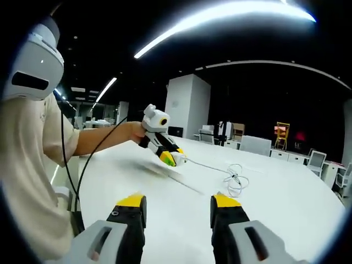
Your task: Plug the desk Type‑C cable into the charger adapter.
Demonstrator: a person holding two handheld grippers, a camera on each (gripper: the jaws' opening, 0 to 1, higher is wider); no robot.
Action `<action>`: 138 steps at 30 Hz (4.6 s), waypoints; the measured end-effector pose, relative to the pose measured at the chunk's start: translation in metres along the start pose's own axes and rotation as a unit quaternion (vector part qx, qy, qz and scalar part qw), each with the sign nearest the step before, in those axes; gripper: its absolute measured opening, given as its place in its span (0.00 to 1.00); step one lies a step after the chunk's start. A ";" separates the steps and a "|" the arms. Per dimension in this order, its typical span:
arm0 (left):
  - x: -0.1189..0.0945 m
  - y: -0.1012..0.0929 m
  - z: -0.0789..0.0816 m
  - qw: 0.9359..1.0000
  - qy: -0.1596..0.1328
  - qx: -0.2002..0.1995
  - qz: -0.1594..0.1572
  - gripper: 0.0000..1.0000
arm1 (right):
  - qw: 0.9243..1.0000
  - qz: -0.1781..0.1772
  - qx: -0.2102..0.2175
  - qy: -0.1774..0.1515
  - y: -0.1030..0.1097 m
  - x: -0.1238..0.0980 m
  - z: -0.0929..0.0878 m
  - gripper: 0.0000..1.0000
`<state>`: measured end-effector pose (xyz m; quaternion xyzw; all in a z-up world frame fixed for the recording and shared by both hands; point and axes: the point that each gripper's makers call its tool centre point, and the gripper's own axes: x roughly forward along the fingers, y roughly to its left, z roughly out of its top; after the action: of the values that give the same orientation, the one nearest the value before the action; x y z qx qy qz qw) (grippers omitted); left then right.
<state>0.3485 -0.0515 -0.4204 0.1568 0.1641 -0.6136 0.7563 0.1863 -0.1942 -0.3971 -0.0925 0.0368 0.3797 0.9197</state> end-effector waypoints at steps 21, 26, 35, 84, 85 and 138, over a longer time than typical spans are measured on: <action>0.009 0.046 -0.007 1.000 -0.001 -0.018 0.024 0.27 | 0.999 -0.039 0.016 0.011 -0.019 -0.014 -0.010 0.48; 0.013 0.050 -0.018 0.999 0.012 -0.023 0.027 0.27 | 0.999 -0.039 0.014 0.010 -0.019 -0.014 -0.009 0.48; 0.014 0.057 -0.031 0.998 0.026 -0.034 0.040 0.27 | 0.999 -0.035 0.014 0.010 -0.017 -0.012 -0.009 0.48; -0.104 -0.015 0.041 0.985 -0.044 0.049 0.162 0.43 | 0.995 -0.092 0.026 -0.038 -0.047 0.009 0.022 0.48; -0.107 -0.017 0.041 0.984 -0.044 0.050 0.165 0.43 | 0.994 -0.094 0.027 -0.039 -0.048 0.008 0.022 0.48; -0.220 -0.057 -0.026 0.919 -0.131 -0.018 0.371 0.50 | 0.987 -0.146 0.041 -0.057 -0.058 -0.003 0.014 0.53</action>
<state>0.2485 0.1418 -0.3486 0.1107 0.0050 -0.3006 0.9473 0.2250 -0.2335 -0.3744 -0.0373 -0.0136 0.2444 0.9689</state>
